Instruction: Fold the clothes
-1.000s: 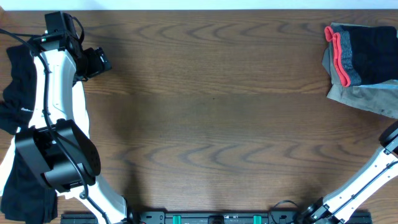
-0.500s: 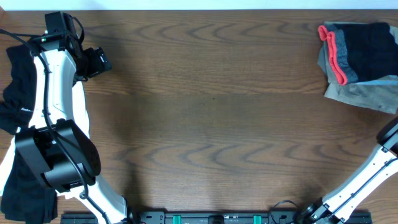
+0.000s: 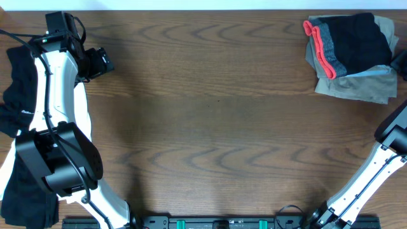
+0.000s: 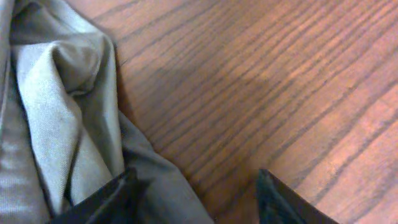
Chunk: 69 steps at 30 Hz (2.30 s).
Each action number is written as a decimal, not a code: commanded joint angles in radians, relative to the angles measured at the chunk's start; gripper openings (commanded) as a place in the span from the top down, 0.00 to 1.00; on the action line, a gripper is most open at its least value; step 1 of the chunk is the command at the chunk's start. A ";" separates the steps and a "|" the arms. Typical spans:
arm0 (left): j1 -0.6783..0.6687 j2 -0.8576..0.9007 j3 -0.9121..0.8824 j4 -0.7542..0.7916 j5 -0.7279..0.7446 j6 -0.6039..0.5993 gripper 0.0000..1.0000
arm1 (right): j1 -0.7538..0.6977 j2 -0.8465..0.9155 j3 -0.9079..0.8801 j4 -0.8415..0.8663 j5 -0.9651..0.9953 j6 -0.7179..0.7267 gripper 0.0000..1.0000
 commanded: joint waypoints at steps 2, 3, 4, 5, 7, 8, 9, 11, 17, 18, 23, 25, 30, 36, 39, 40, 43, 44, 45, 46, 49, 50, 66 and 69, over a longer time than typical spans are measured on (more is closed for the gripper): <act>-0.001 0.016 -0.013 0.001 -0.002 -0.012 0.02 | 0.016 -0.017 0.045 -0.100 -0.025 -0.062 0.35; -0.001 0.016 -0.013 0.002 -0.002 -0.012 0.02 | 0.015 -0.034 0.058 -0.125 -0.017 -0.071 0.35; -0.001 0.016 -0.013 0.005 -0.002 -0.012 0.02 | 0.015 -0.057 0.075 -0.153 -0.016 -0.080 0.34; -0.001 0.016 -0.013 0.007 -0.002 -0.012 0.02 | 0.015 -0.082 0.090 -0.180 -0.016 -0.087 0.33; -0.001 0.016 -0.013 0.010 -0.002 -0.012 0.02 | 0.017 -0.145 0.121 -0.239 -0.021 -0.102 0.33; -0.001 0.016 -0.013 0.009 -0.002 -0.012 0.02 | 0.020 -0.173 0.131 -0.266 -0.021 -0.107 0.32; -0.001 0.016 -0.013 0.009 -0.003 -0.012 0.02 | 0.024 -0.205 0.138 -0.294 -0.023 -0.113 0.32; -0.001 0.016 -0.013 0.009 -0.003 -0.012 0.02 | 0.039 -0.282 0.145 -0.357 -0.025 -0.120 0.30; -0.001 0.016 -0.013 0.009 -0.003 -0.012 0.02 | 0.121 -0.530 0.145 -0.550 -0.077 -0.143 0.23; -0.001 0.016 -0.013 0.009 -0.003 -0.012 0.02 | 0.138 -0.562 0.145 -0.578 -0.106 -0.144 0.22; -0.001 0.016 -0.013 0.009 -0.003 -0.012 0.02 | 0.264 -0.717 0.145 -0.698 -0.264 -0.169 0.13; -0.001 0.016 -0.013 0.009 -0.003 -0.012 0.02 | 0.332 -0.764 0.145 -0.734 -0.299 -0.169 0.01; -0.001 0.016 -0.013 0.009 -0.003 -0.012 0.02 | 0.523 -0.837 0.145 -0.808 -0.316 -0.164 0.01; -0.001 0.016 -0.013 0.009 -0.003 -0.012 0.02 | 0.742 -0.843 0.140 -0.912 -0.315 -0.135 0.01; -0.001 0.016 -0.013 0.009 -0.003 -0.013 0.02 | 0.810 -0.843 0.137 -0.915 -0.315 -0.135 0.01; -0.001 0.016 -0.013 0.009 -0.003 -0.012 0.02 | 0.831 -0.843 0.137 -0.915 -0.315 -0.135 0.01; -0.001 0.016 -0.013 0.009 -0.003 -0.012 0.02 | 0.869 -0.843 0.137 -0.920 -0.261 -0.151 0.01; -0.001 0.016 -0.013 0.009 -0.003 -0.012 0.02 | 0.874 -0.844 0.137 -0.927 -0.233 -0.150 0.01; -0.001 0.016 -0.013 0.009 -0.003 -0.013 0.02 | 0.875 -0.844 0.137 -0.934 -0.237 -0.145 0.01; -0.001 0.016 -0.013 0.009 -0.003 -0.012 0.02 | 0.876 -0.843 0.137 -0.946 -0.246 -0.135 0.01; -0.001 0.016 -0.013 0.009 -0.003 -0.012 0.02 | 0.876 -0.843 0.137 -0.982 -0.254 -0.122 0.01; -0.001 0.016 -0.013 0.009 -0.003 -0.012 0.02 | 0.876 -0.842 0.134 -0.981 -0.220 -0.131 0.01; -0.001 0.016 -0.013 0.009 -0.003 -0.012 0.02 | 0.797 -1.343 -0.511 -0.426 -0.014 -0.322 0.01; -0.001 0.016 -0.013 0.009 -0.003 -0.012 0.02 | 0.736 -1.505 -0.757 -0.318 -0.021 -0.317 0.01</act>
